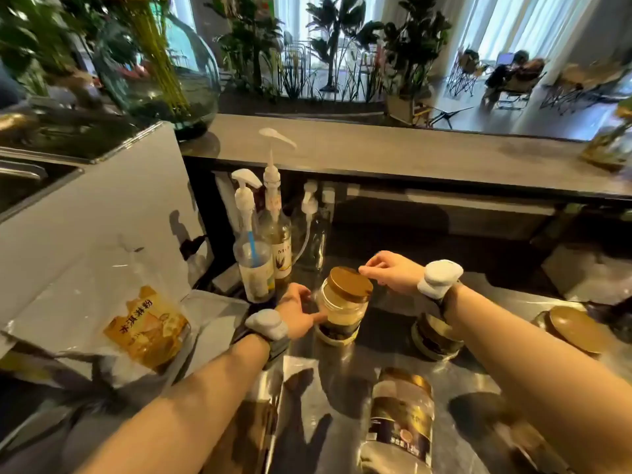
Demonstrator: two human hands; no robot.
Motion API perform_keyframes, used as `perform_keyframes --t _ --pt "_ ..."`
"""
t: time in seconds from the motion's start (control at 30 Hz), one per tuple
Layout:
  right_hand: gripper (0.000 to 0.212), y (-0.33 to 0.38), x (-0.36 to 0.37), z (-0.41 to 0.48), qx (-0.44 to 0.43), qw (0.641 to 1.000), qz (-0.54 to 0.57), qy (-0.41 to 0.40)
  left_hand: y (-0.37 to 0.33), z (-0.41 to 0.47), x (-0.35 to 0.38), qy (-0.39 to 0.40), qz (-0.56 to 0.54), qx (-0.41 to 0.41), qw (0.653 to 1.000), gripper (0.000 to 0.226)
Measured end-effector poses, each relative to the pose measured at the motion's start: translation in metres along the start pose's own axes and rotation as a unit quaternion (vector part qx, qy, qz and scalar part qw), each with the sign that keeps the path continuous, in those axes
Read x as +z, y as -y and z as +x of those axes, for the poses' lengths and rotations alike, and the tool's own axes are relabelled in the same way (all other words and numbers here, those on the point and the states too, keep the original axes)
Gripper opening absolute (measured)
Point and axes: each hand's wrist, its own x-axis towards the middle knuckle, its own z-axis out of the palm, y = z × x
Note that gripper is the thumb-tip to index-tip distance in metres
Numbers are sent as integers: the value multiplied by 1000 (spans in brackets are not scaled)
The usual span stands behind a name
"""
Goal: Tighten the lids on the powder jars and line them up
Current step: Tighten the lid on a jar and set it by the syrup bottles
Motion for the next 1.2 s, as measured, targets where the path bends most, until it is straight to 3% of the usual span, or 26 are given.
perform_keyframes --t 0.2,0.3,0.37,0.5,0.7,0.93,1.2 --pt "73 7 13 21 41 999 -19 26 7 10 14 14 -19 -3 1000 105" --pt "84 9 16 30 44 996 -55 54 4 15 22 19 -93 -7 995 116" --pt "87 10 19 36 36 994 -76 67 2 15 24 27 -114 -23 993 118" --pt "92 11 22 44 22 992 -96 77 7 17 28 14 -48 -6 999 121" --pt "89 11 26 50 15 989 -122 80 13 20 40 8 -69 -6 998 120" --pt "90 17 13 35 -91 976 -191 43 19 23 52 -5 -97 0 995 116" --pt "91 19 22 27 -154 939 -299 66 19 27 62 -29 -93 -14 995 123"
